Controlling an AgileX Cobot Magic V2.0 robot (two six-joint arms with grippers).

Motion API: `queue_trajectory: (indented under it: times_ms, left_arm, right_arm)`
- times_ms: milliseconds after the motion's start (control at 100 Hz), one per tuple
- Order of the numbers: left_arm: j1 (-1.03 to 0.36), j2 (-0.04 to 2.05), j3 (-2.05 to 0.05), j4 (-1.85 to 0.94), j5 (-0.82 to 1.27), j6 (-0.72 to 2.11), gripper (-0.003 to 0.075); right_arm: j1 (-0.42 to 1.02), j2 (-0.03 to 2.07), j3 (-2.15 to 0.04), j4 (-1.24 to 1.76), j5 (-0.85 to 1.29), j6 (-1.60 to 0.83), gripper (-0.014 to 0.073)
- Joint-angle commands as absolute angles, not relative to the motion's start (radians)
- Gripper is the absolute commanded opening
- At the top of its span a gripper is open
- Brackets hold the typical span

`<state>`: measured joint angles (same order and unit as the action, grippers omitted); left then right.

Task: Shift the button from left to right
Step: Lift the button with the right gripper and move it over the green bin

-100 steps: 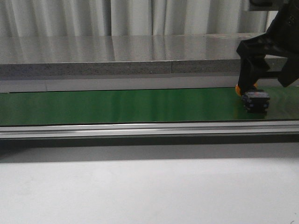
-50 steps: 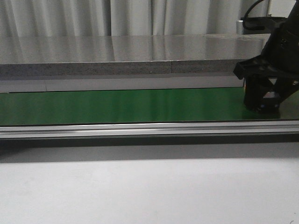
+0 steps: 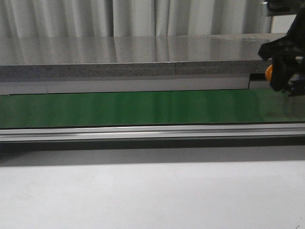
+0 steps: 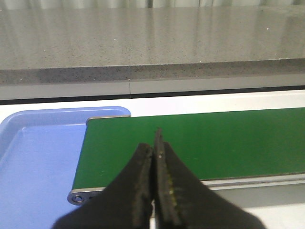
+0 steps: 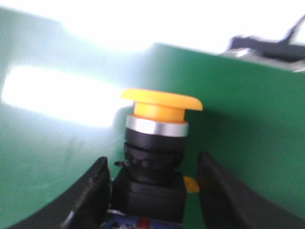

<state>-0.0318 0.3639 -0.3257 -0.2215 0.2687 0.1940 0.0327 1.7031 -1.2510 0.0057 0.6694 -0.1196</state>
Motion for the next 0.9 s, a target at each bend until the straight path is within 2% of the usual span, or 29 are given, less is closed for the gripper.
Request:
queue_trajectory:
  times_ms: [0, 550, 890]
  left_arm:
    - [-0.039, 0.369, -0.353, -0.234, 0.186, 0.196, -0.0021]
    - [-0.039, 0.369, -0.353, -0.234, 0.186, 0.196, -0.0020]
    - [-0.039, 0.369, -0.353, -0.234, 0.186, 0.196, -0.0020]
  right_arm:
    - [-0.025, 1.643, -1.323, -0.025, 0.650, -0.125, 0.0099]
    - [-0.386, 1.691, -1.388, -0.051, 0.640, -0.272, 0.0099]
    - [-0.458, 1.845, -1.388, -0.050, 0.708, -0.303, 0.0099]
